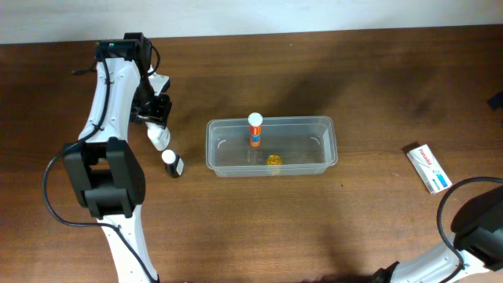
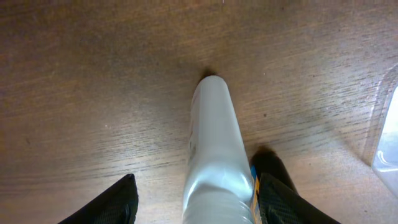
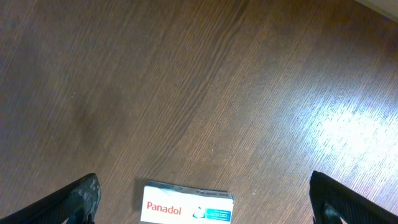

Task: Pack container
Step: 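Close left gripper on the white glue bottle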

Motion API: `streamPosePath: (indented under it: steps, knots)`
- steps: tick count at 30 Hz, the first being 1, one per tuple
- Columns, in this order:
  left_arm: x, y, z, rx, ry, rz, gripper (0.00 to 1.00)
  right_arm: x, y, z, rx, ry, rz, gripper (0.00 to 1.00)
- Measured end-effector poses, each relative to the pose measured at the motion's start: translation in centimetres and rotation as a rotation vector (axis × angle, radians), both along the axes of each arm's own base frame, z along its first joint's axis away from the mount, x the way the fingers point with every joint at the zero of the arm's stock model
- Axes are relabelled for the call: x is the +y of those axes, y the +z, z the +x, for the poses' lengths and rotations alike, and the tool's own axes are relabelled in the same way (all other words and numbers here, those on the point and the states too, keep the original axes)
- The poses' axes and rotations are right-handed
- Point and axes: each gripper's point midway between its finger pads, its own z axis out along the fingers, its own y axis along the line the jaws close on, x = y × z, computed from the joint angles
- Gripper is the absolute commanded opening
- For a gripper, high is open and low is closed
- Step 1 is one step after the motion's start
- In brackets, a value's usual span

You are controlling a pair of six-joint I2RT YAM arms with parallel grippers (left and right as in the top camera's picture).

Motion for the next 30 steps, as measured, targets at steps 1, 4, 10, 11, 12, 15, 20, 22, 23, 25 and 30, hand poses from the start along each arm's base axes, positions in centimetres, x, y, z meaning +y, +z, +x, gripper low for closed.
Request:
streamPosePath:
  steps: [1, 4, 10, 11, 12, 15, 20, 22, 23, 25, 30]
  knots:
    - [0.00, -0.02, 0.06, -0.002, 0.000, 0.000, 0.62, 0.00, 0.00, 0.00, 0.000, 0.000, 0.000, 0.98]
    - [0.00, -0.09, 0.06, -0.002, 0.000, 0.000, 0.61, 0.00, 0.00, 0.01, -0.001, 0.000, 0.000, 0.98]
    - [0.00, -0.19, -0.03, 0.002, 0.000, 0.000, 0.54, 0.00, 0.00, 0.00, 0.000, 0.000, 0.000, 0.98]
    - [0.00, -0.20, -0.04, 0.002, 0.001, 0.000, 0.52, 0.00, 0.00, 0.01, -0.001, 0.000, 0.000, 0.98]
    - [-0.01, -0.20, -0.04, 0.002, 0.000, 0.000, 0.49, -0.01, 0.00, 0.01, 0.000, 0.000, 0.000, 0.98]
    - [-0.05, -0.20, -0.04, 0.002, 0.000, -0.003, 0.43, -0.01, 0.00, 0.01, 0.000, 0.001, 0.000, 0.98]
    - [-0.07, -0.21, -0.05, 0.003, -0.001, -0.004, 0.36, -0.01, 0.00, 0.01, 0.000, 0.000, 0.000, 0.98]
    - [-0.08, -0.21, -0.05, 0.003, -0.001, -0.005, 0.35, 0.00, 0.00, 0.01, -0.001, 0.000, 0.000, 0.98]
    - [-0.11, -0.21, -0.05, 0.003, 0.000, -0.006, 0.33, 0.00, 0.00, 0.00, 0.000, 0.000, 0.000, 0.98]
    - [-0.14, -0.21, -0.06, 0.003, 0.000, -0.007, 0.31, 0.00, 0.00, 0.01, -0.001, 0.000, 0.000, 0.98]
    - [-0.14, -0.21, -0.16, 0.007, 0.000, -0.007, 0.29, -0.01, 0.00, 0.01, 0.000, 0.000, 0.000, 0.98]
